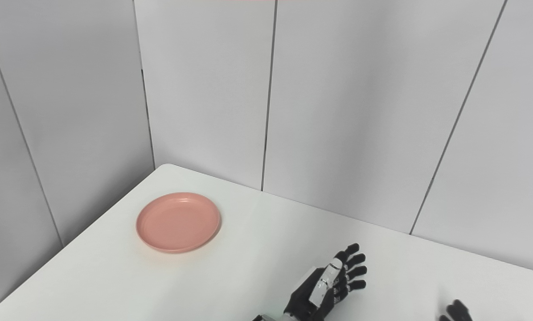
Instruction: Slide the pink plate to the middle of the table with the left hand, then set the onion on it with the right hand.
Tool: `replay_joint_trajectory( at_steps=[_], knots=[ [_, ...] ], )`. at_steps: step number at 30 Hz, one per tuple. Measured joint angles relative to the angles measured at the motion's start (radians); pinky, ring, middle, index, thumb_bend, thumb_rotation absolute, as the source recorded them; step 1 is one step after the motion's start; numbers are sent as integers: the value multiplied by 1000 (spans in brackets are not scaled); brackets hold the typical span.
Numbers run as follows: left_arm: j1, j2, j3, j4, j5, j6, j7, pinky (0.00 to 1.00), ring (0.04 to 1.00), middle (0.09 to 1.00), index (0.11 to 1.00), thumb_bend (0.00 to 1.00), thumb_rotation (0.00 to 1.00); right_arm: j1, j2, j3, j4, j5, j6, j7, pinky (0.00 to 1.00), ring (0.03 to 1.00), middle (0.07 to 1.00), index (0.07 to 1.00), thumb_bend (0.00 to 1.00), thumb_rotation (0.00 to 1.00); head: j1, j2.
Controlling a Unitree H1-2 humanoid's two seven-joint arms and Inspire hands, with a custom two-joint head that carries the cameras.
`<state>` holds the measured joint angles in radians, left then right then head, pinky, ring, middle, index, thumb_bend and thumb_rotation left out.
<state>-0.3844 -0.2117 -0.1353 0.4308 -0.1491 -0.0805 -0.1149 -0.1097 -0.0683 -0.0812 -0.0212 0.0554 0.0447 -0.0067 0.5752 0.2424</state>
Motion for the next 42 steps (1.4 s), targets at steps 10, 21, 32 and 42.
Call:
replay_joint_trajectory(
  at_steps=[10, 21, 32, 42],
  knots=[
    [34, 10, -6, -69, 39, 15, 28, 928, 968, 979, 968, 479, 1000, -5, 10, -1, -1, -1, 0, -8, 540, 772, 812, 763, 445, 922, -2, 0],
    [81, 23, 11, -256, 48, 102, 49, 953, 969, 978, 961, 465, 1000, -8, 13, -7, 2, 1, 0, -11, 430, 760, 808, 743, 490, 896, -2, 5],
    [82, 37, 58, -423, 46, 209, 76, 962, 966, 978, 960, 489, 1000, -10, 15, -7, 1, 0, -2, -15, 386, 771, 819, 752, 563, 910, -2, 9],
    [69, 85, 126, -464, 40, 220, 96, 973, 975, 989, 975, 483, 1000, -12, 14, -7, 7, 0, -2, -16, 326, 750, 802, 732, 699, 891, -5, 6]
  ],
)
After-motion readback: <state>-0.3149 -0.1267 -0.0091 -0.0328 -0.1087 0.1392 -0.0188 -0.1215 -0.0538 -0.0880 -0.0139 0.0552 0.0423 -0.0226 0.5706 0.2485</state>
